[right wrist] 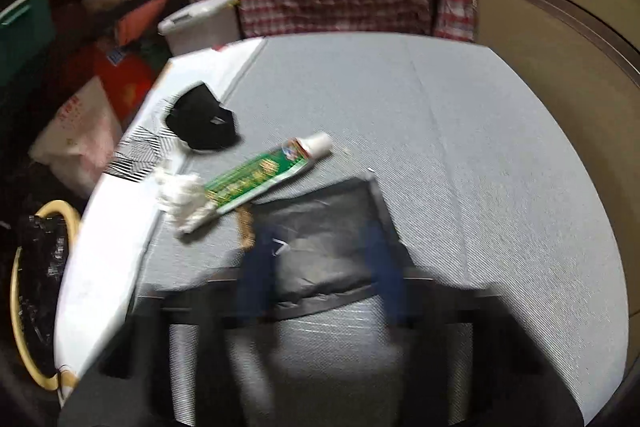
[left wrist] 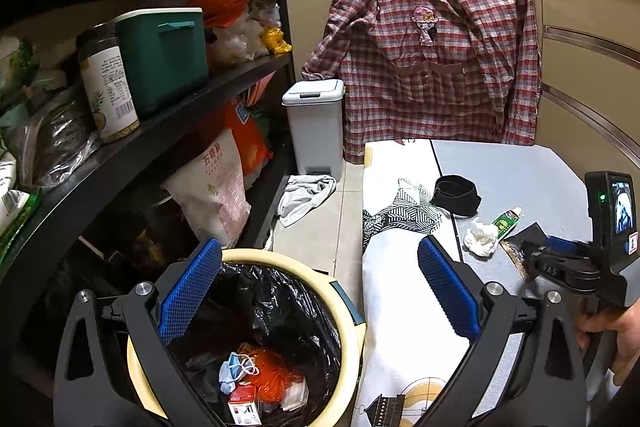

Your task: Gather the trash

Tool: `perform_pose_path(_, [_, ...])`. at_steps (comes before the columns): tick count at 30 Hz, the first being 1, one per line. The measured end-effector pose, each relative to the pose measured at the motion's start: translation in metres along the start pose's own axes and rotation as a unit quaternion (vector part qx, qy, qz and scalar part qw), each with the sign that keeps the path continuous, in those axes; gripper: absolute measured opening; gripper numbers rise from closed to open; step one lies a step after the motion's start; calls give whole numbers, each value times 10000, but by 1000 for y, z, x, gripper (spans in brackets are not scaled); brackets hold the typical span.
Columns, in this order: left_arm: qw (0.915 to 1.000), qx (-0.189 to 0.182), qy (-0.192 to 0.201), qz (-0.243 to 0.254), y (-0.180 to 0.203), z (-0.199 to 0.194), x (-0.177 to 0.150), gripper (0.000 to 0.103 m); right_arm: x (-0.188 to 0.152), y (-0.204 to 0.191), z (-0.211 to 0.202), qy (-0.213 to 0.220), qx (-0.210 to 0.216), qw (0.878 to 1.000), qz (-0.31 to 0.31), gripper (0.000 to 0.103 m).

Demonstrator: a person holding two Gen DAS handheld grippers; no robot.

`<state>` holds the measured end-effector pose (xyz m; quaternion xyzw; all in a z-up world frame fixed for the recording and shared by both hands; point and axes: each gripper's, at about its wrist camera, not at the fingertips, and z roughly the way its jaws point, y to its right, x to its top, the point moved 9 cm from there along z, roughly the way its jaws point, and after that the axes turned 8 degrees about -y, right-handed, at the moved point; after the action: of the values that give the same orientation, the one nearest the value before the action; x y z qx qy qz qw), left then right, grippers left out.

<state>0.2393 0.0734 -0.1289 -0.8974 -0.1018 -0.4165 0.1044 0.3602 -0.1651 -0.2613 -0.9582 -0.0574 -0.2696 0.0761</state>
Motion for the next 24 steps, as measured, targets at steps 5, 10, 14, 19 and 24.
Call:
perform_pose_path(5, [10000, -10, 8, -2, 1, -2, 0, 95, -1, 0, 0, -12, 127, 9999, 88, 0])
perform_pose_path(10, [10000, -9, 12, -20, 0, -2, 1, 95, -3, -2, -2, -81, 249, 9996, 72, 15])
perform_pose_path(14, [10000, -25, 17, -67, 0, -4, 2, 95, -12, -9, -4, -290, 239, 9990, -248, 73])
perform_pose_path(19, [10000, -47, 61, -57, 0, -7, 4, 95, -20, -18, -1, -361, -105, 9964, -765, 72])
perform_pose_path(24, [9999, -49, 36, -80, -1, -7, 3, 95, -17, -20, -1, -489, -17, 9949, -887, 61])
